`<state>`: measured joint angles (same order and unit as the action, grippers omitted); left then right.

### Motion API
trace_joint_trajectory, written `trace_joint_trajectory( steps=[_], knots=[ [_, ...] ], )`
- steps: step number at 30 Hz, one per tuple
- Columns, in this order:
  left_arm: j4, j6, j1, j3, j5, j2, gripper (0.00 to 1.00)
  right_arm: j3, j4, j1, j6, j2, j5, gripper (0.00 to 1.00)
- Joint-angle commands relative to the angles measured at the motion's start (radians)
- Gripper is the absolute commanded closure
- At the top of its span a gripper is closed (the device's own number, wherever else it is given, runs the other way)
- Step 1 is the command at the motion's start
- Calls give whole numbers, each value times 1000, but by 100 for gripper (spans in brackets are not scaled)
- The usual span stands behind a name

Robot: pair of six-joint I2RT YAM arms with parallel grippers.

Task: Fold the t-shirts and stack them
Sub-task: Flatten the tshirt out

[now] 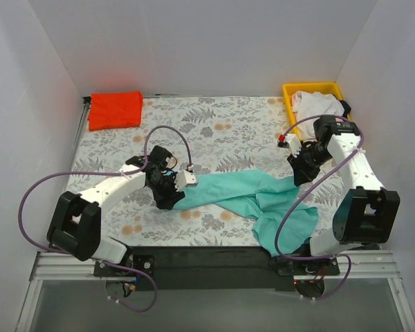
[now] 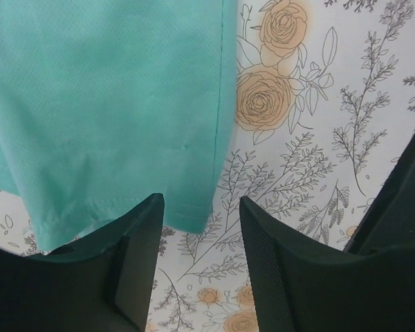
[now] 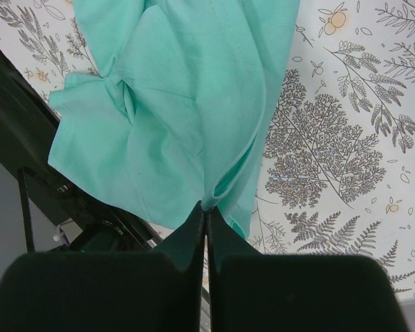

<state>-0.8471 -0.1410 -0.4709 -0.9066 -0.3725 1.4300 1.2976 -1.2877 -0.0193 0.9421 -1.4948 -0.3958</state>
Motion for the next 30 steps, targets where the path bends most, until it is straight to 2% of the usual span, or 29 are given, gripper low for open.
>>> trace_joint_trajectory(
  steps=[1,8,9,10,13,14,16,21,24,25,28,29,30],
  knots=[
    [56,-42,-26,46,46,7,54,19,-25,1,27,-13,-14,99],
    [77,-54,-48,101,66,15,58,35,-24,2,18,-31,-12,99],
    [89,-51,-48,106,84,17,62,40,-25,2,17,-35,-15,99],
    [114,-45,-48,109,92,18,72,43,-24,1,12,-39,-18,99],
    [152,-19,-48,112,136,17,85,60,-25,1,4,-42,-24,99],
    [160,-13,-48,109,147,12,93,65,-25,1,3,-42,-25,99],
    [196,0,-48,115,185,-16,100,72,-25,2,-3,-42,-34,99],
    [194,14,-45,112,190,-68,100,104,-25,2,-20,-56,-57,99],
    [151,44,-11,52,150,-77,100,150,-25,1,-35,-59,-61,99],
    [128,78,7,-10,130,-74,100,172,-24,-1,-43,-61,-67,99],
    [94,176,144,-139,58,-37,100,322,-21,-31,-101,-94,-103,99],
    [89,201,188,-253,22,1,100,372,-18,-39,-121,-108,-112,99],
    [83,230,265,-312,9,24,100,508,-19,-50,-146,-126,-124,99]
  ],
)
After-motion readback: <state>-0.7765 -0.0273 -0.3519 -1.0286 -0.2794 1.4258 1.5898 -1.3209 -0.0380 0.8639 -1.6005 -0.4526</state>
